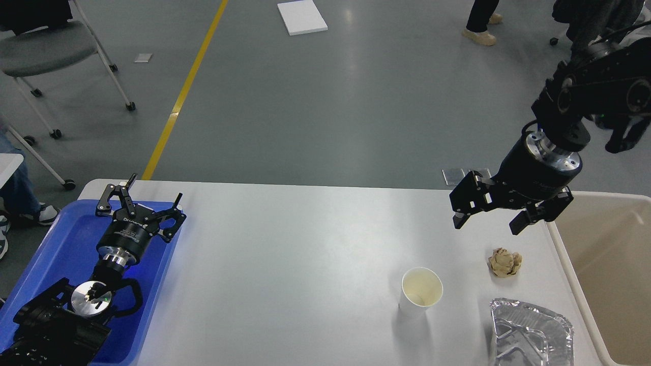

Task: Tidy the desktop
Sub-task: 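Lower the open right gripper toward the white paper cup, then close the right gripper around the white paper cup, then lift the cup with the right gripper and carry it over the bin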

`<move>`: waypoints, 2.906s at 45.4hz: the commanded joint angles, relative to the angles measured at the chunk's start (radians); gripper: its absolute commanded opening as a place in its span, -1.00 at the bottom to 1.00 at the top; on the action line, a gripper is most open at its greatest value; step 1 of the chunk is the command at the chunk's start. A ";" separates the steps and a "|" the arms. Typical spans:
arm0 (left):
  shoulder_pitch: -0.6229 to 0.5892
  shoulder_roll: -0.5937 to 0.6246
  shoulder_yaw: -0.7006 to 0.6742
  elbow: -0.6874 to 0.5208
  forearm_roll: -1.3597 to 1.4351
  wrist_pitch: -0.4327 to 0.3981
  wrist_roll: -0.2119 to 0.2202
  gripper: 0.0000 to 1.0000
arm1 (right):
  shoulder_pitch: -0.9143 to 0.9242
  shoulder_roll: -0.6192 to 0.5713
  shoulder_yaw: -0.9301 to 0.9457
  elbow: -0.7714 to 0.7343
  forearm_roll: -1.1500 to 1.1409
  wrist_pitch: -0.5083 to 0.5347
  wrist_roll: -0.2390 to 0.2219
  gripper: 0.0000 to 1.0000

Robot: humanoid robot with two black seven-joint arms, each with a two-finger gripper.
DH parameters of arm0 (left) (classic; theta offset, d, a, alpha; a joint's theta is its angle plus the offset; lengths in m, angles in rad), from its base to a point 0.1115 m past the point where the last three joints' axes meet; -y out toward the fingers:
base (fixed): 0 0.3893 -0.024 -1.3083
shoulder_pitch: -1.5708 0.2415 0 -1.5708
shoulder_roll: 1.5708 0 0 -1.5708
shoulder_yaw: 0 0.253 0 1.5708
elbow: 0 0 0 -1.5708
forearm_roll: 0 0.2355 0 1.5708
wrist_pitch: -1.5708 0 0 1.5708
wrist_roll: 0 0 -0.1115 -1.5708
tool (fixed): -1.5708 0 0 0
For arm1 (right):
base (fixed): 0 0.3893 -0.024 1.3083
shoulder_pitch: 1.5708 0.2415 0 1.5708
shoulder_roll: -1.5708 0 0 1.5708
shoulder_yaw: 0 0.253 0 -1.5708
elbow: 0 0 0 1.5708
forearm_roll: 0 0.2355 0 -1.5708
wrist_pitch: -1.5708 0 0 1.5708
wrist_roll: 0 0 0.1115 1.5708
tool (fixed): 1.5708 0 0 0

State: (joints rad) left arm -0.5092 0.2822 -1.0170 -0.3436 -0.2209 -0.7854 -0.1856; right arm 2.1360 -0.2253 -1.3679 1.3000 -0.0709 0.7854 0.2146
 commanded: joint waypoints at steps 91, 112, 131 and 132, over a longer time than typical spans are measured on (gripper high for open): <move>0.000 0.000 0.000 0.000 0.000 0.000 -0.002 1.00 | -0.548 0.046 0.138 -0.108 -0.013 -0.529 -0.003 1.00; 0.000 0.000 0.000 0.000 0.000 0.000 -0.002 1.00 | -0.591 0.060 0.173 -0.111 -0.052 -0.538 -0.003 0.32; 0.000 0.000 0.000 0.000 0.000 0.000 0.000 1.00 | -0.602 0.061 0.174 -0.110 -0.050 -0.545 -0.003 -1.00; 0.000 0.000 0.000 0.000 0.000 0.000 -0.002 1.00 | -0.602 0.061 0.174 -0.108 -0.050 -0.549 -0.003 -1.00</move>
State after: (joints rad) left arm -0.5088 0.2822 -1.0170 -0.3436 -0.2209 -0.7854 -0.1870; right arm 1.5367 -0.1647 -1.1961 1.1903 -0.1208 0.2470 0.2117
